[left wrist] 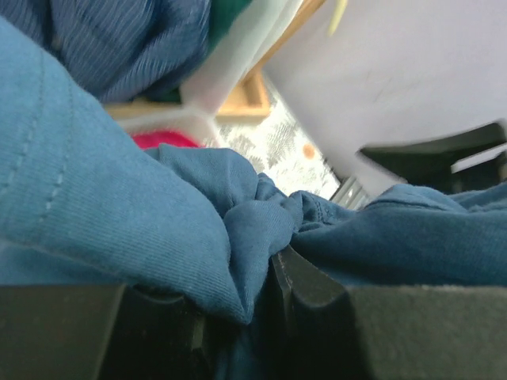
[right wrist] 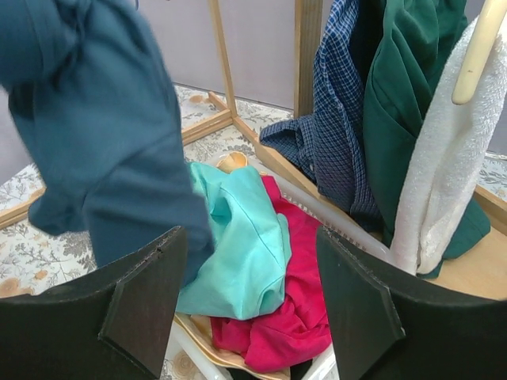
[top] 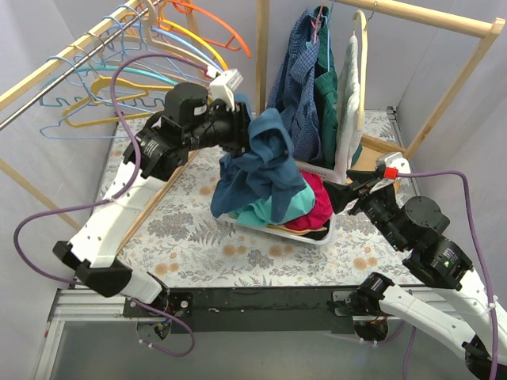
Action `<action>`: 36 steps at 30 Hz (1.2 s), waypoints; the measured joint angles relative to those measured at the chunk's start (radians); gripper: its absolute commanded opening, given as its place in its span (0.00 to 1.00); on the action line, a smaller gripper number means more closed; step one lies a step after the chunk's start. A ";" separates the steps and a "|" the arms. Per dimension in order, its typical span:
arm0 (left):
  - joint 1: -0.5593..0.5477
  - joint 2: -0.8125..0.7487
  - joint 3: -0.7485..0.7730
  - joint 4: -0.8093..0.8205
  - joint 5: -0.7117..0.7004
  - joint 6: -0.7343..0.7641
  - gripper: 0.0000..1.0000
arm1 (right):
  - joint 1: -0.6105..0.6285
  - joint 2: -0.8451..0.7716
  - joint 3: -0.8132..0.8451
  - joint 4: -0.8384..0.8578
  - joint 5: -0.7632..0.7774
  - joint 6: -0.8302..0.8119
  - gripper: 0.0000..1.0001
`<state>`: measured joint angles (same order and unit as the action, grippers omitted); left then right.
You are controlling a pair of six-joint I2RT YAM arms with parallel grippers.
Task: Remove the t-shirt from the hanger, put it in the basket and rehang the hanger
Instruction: Place the T-shirt in the bin.
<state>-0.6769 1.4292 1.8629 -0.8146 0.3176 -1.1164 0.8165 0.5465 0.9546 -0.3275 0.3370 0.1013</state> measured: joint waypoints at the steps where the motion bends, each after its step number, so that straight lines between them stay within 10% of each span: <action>1: -0.002 0.025 0.039 0.008 0.003 0.002 0.00 | 0.000 -0.001 0.000 -0.005 0.002 0.000 0.73; 10: -0.040 0.122 0.151 0.085 0.030 0.005 0.00 | 0.000 -0.033 0.001 -0.026 0.032 -0.004 0.73; 23: -0.261 0.131 -0.519 0.399 -0.260 -0.011 0.00 | 0.000 -0.061 0.005 -0.044 0.049 -0.003 0.73; 36: -0.327 0.255 -0.629 0.762 -0.647 -0.122 0.00 | 0.000 -0.109 0.005 -0.122 0.054 0.006 0.73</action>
<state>-1.0039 1.6840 1.2339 -0.0528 -0.3294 -1.2388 0.8165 0.4370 0.9596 -0.4496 0.3912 0.1078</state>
